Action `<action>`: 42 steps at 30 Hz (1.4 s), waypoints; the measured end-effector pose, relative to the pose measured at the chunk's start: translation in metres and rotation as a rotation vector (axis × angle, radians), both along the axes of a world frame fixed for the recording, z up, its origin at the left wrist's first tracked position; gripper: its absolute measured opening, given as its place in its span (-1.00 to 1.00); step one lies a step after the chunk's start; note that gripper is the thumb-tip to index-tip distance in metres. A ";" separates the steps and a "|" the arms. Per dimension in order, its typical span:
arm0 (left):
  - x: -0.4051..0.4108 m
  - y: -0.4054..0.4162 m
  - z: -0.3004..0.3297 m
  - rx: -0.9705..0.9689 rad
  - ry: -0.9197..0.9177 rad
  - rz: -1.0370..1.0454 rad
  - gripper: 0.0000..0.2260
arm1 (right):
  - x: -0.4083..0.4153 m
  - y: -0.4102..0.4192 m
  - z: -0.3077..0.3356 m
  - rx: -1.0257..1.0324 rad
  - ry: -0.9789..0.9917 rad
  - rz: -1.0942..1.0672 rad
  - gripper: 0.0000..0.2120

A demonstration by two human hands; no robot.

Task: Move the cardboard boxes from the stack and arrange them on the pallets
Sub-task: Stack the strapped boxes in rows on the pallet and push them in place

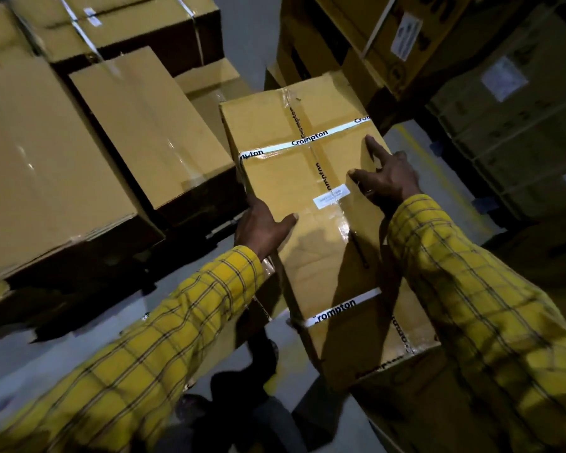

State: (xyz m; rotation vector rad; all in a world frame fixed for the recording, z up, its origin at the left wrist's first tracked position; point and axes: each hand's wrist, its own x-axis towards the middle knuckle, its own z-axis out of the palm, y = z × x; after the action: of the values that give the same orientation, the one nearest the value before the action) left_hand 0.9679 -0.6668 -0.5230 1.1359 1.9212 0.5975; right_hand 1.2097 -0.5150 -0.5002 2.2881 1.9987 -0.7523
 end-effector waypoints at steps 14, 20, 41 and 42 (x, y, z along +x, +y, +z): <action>-0.033 0.055 0.035 0.162 0.025 0.063 -0.32 | -0.039 0.073 0.044 0.155 0.008 0.104 -0.19; -0.033 0.113 0.029 0.140 0.059 0.159 -0.31 | -0.049 0.141 0.026 0.119 0.084 0.189 -0.18; -0.089 0.212 -0.022 0.064 0.095 0.333 -0.27 | -0.122 0.268 -0.042 -0.019 0.495 0.224 -0.05; -0.094 0.219 -0.026 0.058 0.093 0.343 -0.27 | -0.129 0.274 -0.045 -0.027 0.494 0.250 -0.06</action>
State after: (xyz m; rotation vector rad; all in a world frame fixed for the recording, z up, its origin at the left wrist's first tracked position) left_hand 0.8737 -0.4477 -0.5495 0.8859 2.2130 0.8001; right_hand 1.0805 -0.2409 -0.5449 1.9145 2.3782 -1.4123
